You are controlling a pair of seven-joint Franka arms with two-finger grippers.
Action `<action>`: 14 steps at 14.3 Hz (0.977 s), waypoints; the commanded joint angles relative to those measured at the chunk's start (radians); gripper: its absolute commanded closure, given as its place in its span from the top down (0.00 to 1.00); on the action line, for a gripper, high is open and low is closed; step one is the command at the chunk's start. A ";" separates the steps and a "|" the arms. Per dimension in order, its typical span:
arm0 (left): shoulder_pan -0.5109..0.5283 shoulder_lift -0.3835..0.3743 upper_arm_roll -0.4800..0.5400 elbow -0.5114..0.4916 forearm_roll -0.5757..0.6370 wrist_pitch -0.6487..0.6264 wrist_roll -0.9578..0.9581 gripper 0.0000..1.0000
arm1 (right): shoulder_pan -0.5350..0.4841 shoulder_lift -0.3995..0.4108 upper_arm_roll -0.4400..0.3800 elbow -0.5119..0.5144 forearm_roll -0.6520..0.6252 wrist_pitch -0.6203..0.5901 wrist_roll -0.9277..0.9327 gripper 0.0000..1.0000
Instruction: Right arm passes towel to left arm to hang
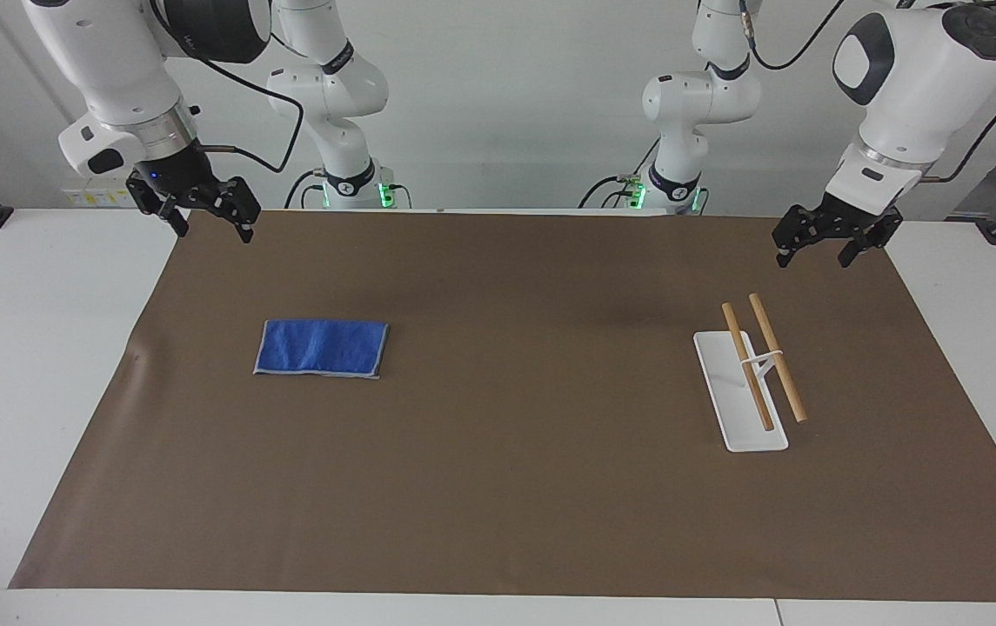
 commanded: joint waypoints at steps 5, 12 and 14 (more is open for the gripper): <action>0.006 -0.019 0.002 -0.016 -0.006 -0.002 0.017 1.00 | 0.003 -0.007 0.004 -0.004 -0.022 -0.010 0.000 1.00; 0.006 -0.019 0.002 -0.016 -0.006 -0.002 0.017 1.00 | -0.003 -0.011 0.003 -0.012 -0.019 -0.018 0.002 1.00; 0.006 -0.019 0.002 -0.016 -0.006 -0.002 0.017 1.00 | 0.000 -0.013 0.003 -0.019 -0.022 -0.005 0.000 1.00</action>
